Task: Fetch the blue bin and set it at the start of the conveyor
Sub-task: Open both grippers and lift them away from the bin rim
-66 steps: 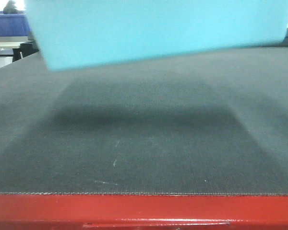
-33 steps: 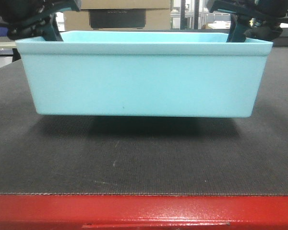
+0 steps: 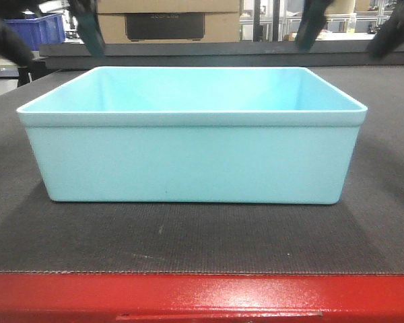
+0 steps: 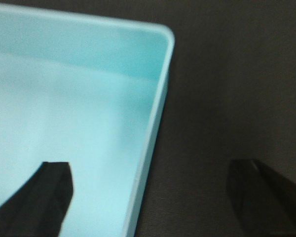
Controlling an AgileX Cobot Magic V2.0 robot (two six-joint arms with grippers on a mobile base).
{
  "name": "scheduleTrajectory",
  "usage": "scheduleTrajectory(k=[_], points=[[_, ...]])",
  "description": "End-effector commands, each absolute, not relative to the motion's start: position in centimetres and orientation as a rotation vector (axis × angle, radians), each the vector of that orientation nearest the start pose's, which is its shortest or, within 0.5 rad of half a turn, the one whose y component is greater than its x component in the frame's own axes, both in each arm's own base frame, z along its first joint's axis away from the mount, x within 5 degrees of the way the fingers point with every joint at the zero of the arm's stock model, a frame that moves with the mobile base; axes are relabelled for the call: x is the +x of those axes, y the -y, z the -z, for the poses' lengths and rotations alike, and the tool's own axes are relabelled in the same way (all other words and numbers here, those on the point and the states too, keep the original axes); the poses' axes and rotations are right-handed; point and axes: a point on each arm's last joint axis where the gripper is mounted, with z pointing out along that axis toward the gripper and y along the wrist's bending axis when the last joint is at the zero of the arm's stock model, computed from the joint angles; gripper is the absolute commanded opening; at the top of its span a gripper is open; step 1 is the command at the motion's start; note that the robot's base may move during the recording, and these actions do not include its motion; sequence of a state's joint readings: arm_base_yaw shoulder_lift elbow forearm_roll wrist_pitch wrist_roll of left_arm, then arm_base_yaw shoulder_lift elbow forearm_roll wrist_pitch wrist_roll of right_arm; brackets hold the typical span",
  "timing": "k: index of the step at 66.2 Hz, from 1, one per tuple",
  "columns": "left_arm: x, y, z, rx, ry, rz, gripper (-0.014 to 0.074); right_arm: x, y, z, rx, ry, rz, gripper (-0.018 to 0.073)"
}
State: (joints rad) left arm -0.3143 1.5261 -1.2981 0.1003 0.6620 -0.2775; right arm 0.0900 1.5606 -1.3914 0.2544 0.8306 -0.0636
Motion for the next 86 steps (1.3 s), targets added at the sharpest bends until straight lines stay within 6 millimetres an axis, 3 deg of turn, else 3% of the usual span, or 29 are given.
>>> scheduleTrajectory(k=[1,10,19,23,40,55,64,74,86], points=[[30.5,9.0,-36.4,0.118,-2.276,0.159,0.0457,32.2,-3.3,-36.8,-0.04,-2.376,-0.28,0.0405],[26.8,7.4,-40.0,0.13,-2.185,0.101,0.0294,29.2,-1.4,-39.8,0.004,-2.29,-0.223,0.0121],[23.2,5.7,-41.2,0.154,-2.102,0.027,0.0015,26.0,-0.5,-40.4,0.024,-2.216,-0.165,-0.017],[21.8,5.1,-40.7,0.151,-2.081,0.023,-0.011,24.7,-0.4,-39.6,0.027,-2.191,-0.144,-0.0153],[17.1,1.7,-35.3,0.008,-2.074,0.031,-0.0111,19.1,0.0,-33.4,0.045,-2.103,-0.082,-0.0153],[12.7,0.8,-30.9,0.0,-1.99,0.037,-0.0111,13.5,0.1,-30.2,0.044,-1.913,-0.041,-0.0153],[10.0,0.5,-29.8,0.007,-1.886,0.049,-0.0111,10.2,0.0,-29.8,0.04,-1.764,-0.031,-0.0153],[7.5,0.1,-29.7,0.008,-1.772,0.047,-0.0111,7.5,0.0,-30.7,0.035,-1.606,-0.028,-0.0153],[5.7,-0.1,-30.4,0.003,-1.672,0.053,-0.0111,6.0,0.0,-31.5,0.033,-1.507,-0.026,-0.0153]])
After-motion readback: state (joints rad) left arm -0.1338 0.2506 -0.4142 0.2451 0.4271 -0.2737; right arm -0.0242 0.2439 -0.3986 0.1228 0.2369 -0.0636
